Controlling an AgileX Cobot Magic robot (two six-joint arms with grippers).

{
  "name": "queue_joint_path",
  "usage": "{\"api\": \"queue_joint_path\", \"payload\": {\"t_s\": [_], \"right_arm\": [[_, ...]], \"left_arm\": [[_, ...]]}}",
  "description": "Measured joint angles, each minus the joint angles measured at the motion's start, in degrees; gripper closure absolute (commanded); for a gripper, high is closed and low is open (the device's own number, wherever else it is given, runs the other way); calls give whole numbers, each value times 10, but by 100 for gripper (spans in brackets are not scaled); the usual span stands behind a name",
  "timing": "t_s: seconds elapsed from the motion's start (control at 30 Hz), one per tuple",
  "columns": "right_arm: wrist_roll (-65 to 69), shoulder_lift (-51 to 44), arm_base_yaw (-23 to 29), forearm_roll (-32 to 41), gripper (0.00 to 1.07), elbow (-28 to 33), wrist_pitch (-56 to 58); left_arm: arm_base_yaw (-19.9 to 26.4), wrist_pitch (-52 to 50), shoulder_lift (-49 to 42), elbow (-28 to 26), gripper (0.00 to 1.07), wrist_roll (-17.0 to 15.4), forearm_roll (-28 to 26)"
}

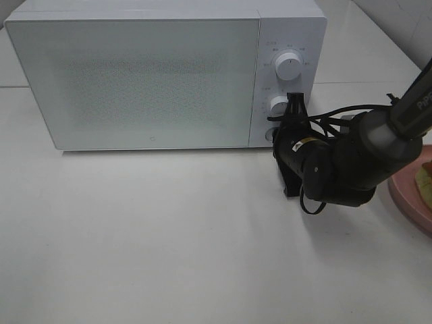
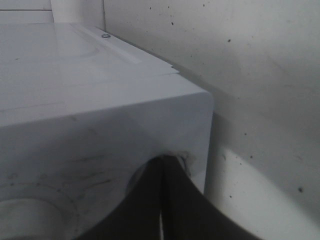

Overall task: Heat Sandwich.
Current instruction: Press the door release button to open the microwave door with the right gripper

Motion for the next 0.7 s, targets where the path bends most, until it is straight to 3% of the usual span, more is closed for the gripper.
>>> {"api": "queue_joint_path", "payload": {"t_s": [0.7], "right_arm": [[-3, 16, 6, 38, 107, -47, 34]], "left_arm": [[0, 0, 0, 0, 9, 0, 0]]}}
